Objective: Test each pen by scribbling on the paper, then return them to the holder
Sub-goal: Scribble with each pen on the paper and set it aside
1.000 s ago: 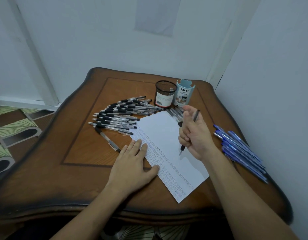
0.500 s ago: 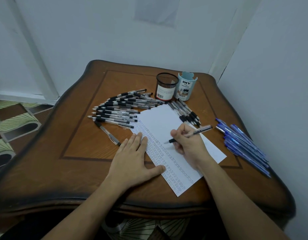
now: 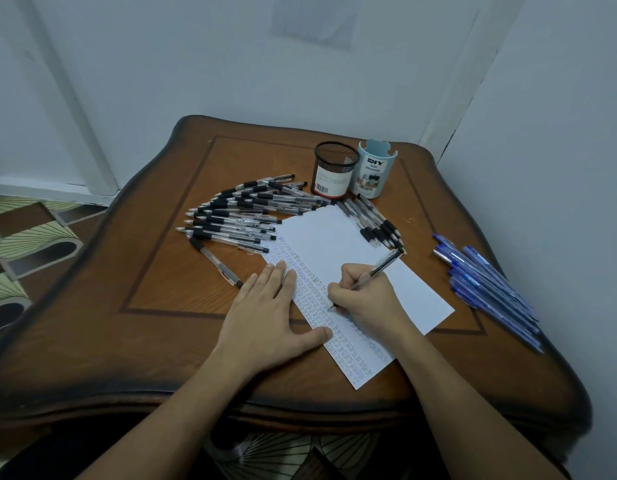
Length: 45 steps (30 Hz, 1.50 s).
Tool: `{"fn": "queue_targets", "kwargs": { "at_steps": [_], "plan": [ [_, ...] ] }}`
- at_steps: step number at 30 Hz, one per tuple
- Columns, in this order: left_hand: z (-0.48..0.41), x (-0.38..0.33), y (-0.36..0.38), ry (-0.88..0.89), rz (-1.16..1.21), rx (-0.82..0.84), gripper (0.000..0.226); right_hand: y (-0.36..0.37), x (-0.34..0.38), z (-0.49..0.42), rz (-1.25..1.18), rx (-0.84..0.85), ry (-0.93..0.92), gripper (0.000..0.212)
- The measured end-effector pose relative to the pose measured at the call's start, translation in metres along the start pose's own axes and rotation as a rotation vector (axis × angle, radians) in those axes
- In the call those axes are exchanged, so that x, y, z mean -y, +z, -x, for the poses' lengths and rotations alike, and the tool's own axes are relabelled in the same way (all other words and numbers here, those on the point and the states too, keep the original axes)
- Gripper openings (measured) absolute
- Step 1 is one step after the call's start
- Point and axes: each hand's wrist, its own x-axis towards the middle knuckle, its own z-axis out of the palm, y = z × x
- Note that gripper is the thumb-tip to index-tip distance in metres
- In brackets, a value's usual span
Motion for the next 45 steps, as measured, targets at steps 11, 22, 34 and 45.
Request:
{"fn": "queue_targets", "kwargs": {
  "at_steps": [11, 22, 34, 45],
  "plan": [
    [0.0006, 0.0003, 0.0009, -0.003, 0.002, -0.015, 0.12, -0.0002, -0.0003, 0.0001, 0.052, -0.005, -0.016, 0.039],
    [0.0009, 0.0, 0.0009, 0.003, -0.005, -0.017, 0.12, -0.0027, -0.0023, -0.0003, 0.034, -0.02, -0.017, 0.046],
    [0.0005, 0.0003, 0.0008, 0.007, -0.007, -0.032, 0.12, -0.0009, 0.0006, 0.0015, 0.062, -0.034, -0.018, 0.043],
    [0.0012, -0.0001, 0.0011, 0.004, -0.001, -0.03, 0.119, -0.0031, 0.0011, 0.0015, 0.022, -0.027, -0.003, 0.046]
  ]
}}
